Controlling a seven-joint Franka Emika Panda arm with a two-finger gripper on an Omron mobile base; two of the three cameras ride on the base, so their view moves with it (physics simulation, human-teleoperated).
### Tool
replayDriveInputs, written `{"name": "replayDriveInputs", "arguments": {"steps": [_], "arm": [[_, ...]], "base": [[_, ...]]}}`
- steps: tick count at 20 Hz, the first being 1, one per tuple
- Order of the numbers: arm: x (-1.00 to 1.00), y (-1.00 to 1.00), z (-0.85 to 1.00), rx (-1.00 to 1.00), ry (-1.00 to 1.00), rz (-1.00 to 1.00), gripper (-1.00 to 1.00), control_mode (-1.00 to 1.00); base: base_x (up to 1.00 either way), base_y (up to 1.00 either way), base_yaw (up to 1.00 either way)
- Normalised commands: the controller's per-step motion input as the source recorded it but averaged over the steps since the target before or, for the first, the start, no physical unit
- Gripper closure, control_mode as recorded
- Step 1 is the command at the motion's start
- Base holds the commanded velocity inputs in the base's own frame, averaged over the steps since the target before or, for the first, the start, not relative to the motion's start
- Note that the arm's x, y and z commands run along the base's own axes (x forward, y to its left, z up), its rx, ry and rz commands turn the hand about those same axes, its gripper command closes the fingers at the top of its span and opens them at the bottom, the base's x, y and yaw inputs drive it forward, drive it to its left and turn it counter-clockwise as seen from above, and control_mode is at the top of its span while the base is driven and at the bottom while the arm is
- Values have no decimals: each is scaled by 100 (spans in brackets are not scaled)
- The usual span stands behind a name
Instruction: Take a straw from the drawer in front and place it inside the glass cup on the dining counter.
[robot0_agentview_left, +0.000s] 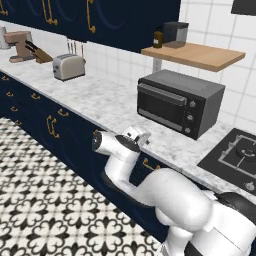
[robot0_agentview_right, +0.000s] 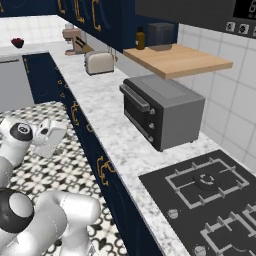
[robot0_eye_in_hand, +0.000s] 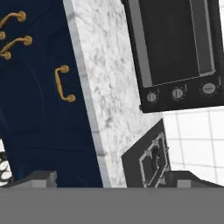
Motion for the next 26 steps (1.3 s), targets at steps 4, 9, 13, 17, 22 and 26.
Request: {"name": "replayDriveInputs", "arguments": {"steps": [4, 9, 13, 17, 22, 26], "arm": [[56, 0, -78, -29, 0, 0, -100, -100], [45, -1, -81, -20, 2, 0, -100, -100], [54, -6, -81, -10, 1, 0, -100, -100], [57, -1, -64, -12, 0, 0, -100, -100], [53, 0, -61, -11, 0, 0, -100, -100], [55, -4, -65, -9, 0, -2, -100, -100]], "base": [[0, 0, 0], [0, 0, 0], [0, 0, 0], [0, 0, 0], [0, 0, 0], [0, 0, 0]]}}
